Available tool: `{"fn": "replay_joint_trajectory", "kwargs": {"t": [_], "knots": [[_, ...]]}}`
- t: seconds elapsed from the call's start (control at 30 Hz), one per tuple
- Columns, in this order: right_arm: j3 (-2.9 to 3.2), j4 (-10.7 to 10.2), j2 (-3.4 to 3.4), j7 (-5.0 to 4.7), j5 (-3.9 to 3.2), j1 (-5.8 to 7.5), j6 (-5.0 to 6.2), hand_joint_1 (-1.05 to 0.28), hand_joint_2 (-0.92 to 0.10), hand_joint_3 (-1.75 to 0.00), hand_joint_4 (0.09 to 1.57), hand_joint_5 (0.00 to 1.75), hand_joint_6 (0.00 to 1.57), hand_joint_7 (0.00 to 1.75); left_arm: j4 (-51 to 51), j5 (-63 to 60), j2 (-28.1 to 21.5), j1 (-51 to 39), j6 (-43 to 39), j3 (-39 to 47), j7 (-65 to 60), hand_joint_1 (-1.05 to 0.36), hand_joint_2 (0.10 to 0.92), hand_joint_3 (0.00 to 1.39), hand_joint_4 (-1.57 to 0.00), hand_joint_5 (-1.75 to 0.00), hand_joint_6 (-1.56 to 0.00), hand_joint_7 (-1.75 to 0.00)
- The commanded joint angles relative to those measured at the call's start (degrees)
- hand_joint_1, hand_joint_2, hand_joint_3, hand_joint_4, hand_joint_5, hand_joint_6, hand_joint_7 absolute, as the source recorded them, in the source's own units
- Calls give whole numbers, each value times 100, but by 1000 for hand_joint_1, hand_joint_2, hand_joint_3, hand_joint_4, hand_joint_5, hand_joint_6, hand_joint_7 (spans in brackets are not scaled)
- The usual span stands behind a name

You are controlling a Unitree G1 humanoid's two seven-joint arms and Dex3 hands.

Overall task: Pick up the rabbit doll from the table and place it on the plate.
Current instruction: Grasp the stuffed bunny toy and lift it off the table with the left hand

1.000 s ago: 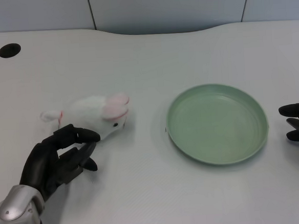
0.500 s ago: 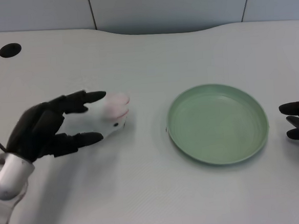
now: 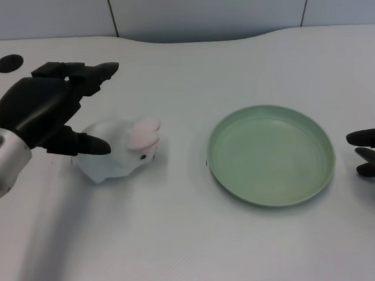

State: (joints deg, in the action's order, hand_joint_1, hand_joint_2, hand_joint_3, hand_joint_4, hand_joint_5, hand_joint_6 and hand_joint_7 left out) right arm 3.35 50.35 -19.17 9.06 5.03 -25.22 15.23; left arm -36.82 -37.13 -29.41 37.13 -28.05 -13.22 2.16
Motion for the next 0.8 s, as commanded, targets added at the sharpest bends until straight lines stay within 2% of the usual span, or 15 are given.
{"fn": "replay_joint_trajectory", "kwargs": {"t": [0.03, 0.2, 0.23, 0.27, 0.33, 0.43, 0.6, 0.8], "knots": [[0, -40, -29, -38, -8, 55, -61, -516, -921, -165, 1135, 31, 944, 0, 44, 52, -141, 10, 59, -51, 46, -860, 919, 13, 1, -227, -133, -1], [-2, -42, -29, -39, -10, 55, -63, -516, -921, -166, 1135, 31, 944, 0, 50, 72, -154, 12, 73, -77, 37, -860, 921, 10, 1, -227, -134, -1], [1, -98, -18, -35, -21, 103, -45, -516, -921, -166, 1135, 31, 944, 0, -454, -160, -11, 494, 312, -339, 325, -860, 921, 10, 1, -227, -134, -1], [6, -176, -4, -33, -36, 159, -45, -513, -921, -162, 1129, 28, 954, 5, -987, -359, 168, 958, 589, -600, 615, -920, 921, 16, -5, -132, -85, -10], [-9, -418, -10, -42, -18, 336, -28, -513, -921, -157, 1131, 28, 955, 5, -2366, -771, 742, 1864, 1303, -1181, 1228, -996, 921, 33, -8, -57, -39, -7], [-29, -697, -5, -62, 17, 501, -99, -516, -921, -157, 1128, 26, 946, 1, -3186, -914, 1083, 2255, 1596, -1498, 1299, -1043, 911, 37, -22, -23, -19, -8], [-35, -934, -4, -41, 12, 631, -155, -503, -921, -164, 1128, 26, 950, 3, -3655, -831, 1256, 2414, 1661, -1656, 1081, -1048, 919, 28, -18, -15, -5, -2], [-35, -1009, -4, -40, 13, 662, -203, -494, -921, -169, 1128, 26, 951, 3, -3736, -777, 1268, 2448, 1631, -1712, 1027, -1048, 921, 33, -17, -15, -2, -1]]}}
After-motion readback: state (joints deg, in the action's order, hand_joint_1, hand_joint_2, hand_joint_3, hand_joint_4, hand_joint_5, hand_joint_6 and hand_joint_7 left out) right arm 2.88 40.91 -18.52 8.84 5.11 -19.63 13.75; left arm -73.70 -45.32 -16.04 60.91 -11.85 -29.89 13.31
